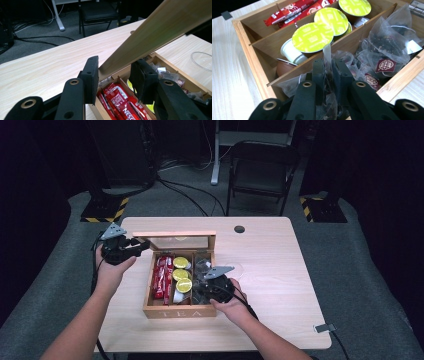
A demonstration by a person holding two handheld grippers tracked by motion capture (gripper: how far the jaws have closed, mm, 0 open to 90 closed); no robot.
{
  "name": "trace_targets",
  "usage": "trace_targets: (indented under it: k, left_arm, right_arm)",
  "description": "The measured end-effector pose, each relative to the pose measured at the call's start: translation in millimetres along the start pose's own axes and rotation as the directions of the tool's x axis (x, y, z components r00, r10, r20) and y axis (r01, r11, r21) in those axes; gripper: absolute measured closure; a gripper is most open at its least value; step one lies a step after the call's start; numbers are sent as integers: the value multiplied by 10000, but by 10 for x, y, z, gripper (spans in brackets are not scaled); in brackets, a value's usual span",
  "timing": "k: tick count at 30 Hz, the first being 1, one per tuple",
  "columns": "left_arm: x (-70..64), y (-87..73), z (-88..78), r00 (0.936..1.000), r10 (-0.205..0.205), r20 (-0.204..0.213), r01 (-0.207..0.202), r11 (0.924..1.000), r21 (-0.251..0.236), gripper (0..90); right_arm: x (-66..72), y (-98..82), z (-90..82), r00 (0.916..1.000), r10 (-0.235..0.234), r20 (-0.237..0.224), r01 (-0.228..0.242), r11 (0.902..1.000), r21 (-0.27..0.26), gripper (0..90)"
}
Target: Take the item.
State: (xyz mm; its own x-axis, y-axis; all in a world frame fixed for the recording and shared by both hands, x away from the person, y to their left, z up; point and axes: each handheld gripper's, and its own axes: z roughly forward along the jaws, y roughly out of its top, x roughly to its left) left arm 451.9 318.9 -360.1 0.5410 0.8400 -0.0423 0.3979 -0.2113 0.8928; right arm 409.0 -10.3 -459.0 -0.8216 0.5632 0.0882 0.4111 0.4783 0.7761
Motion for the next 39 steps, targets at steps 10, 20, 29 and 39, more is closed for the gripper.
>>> trace_targets:
  k: [10,20,29,39]
  left_arm:
    - [-2,5,2,10000,13,-32,-13,10000,6,587]
    - [-5,10,3,10000,-19,-62,19,10000,26,588]
    - [-4,11,2,10000,-11,-53,11,10000,38,588]
    - [0,13,4,10000,34,-43,-34,10000,34,588]
  right_arm:
    - [17,94,-128,10000,-37,-80,34,9993,-377,814]
    - [-28,160,-161,9999,105,-51,-107,9994,-315,685]
    - [-25,85,-25,9994,312,-121,-310,9995,112,621]
    - [-15,65,6,9995,60,-317,-50,9995,318,883]
